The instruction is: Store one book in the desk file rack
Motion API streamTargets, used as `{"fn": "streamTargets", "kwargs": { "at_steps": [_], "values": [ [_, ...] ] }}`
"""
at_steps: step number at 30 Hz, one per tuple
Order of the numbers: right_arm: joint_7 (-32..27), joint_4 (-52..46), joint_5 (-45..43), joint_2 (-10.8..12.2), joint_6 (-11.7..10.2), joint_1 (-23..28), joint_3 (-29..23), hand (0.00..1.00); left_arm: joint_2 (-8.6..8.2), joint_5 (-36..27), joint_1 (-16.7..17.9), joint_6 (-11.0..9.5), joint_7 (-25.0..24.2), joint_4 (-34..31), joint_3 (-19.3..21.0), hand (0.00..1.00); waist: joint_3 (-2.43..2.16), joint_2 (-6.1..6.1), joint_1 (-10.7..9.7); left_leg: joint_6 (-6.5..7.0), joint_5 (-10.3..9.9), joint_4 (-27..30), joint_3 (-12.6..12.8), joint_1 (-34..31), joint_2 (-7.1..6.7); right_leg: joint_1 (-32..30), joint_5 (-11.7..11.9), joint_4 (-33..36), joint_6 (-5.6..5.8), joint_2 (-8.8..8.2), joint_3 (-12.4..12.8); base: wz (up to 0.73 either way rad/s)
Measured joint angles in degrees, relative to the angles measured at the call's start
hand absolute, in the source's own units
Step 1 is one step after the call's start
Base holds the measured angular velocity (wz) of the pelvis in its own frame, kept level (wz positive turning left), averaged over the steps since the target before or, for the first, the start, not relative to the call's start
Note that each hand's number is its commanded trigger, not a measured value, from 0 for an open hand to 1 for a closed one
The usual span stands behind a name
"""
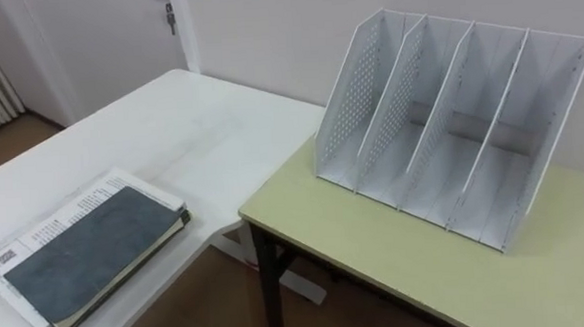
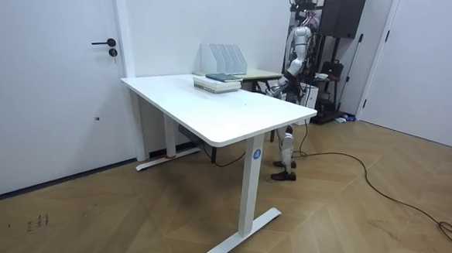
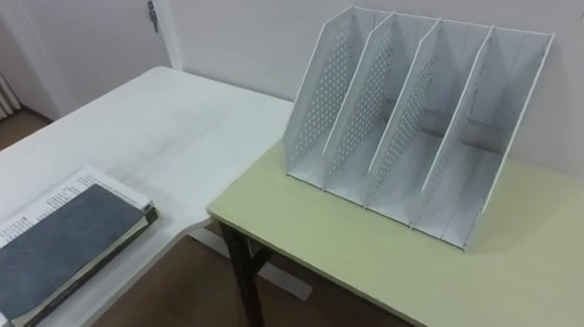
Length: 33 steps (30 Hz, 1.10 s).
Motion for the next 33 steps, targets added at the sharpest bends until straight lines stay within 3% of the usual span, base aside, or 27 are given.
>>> {"fn": "streamTargets", "kwargs": {
  "at_steps": [11,17,20,23,33],
  "values": [
    [0.83,-0.05,1.28,-0.19,-0.78,-1.25,1.67,0.0,0.31,12.18,-0.3,-0.41,0.08,-12.73,-10.35,0.0,0.0,0.04,-2.15,0.0,0.0,-0.04,0.18,-0.56,-0.34,-0.26,-0.09,-0.06,0.19,-0.35,-1.05,0.04],
    [1.08,-0.01,1.56,-0.19,-0.5,-1.54,1.66,0.0,0.31,15.59,-0.22,-0.08,0.02,-17.16,-11.74,0.0,-0.06,0.11,-2.94,0.01,0.0,-0.03,0.21,-0.56,-0.35,-0.27,-0.1,-0.02,0.2,-0.37,-1.1,0.01],
    [1.24,0.06,2.12,-0.2,-0.45,-1.59,1.65,0.0,1.37,17.22,0.06,0.47,0.1,-23.81,-12.72,0.0,-0.08,0.13,-3.09,0.01,0.0,-0.02,0.23,-0.57,-0.36,-0.27,-0.1,-0.06,0.2,-0.39,-1.16,0.01],
    [1.2,0.09,2.5,-0.2,-0.46,-1.58,1.69,0.0,1.63,17.3,-0.28,-0.22,2.83,-28.09,-12.71,0.0,-0.25,0.41,-3.13,0.01,0.0,-0.02,0.18,-0.54,-0.4,-0.19,-0.1,0.01,0.2,-0.44,-1.43,0.01],
    [0.82,0.5,5.31,-0.75,-0.44,-1.5,2.85,0.0,3.01,18.98,-0.32,-1.12,10.26,-32.15,-12.47,0.0,-0.25,0.89,-3.06,0.01,0.01,-0.01,0.09,-0.73,-0.43,-0.2,-0.1,-0.08,0.21,-0.51,-2.1,0.03]
  ]
}}
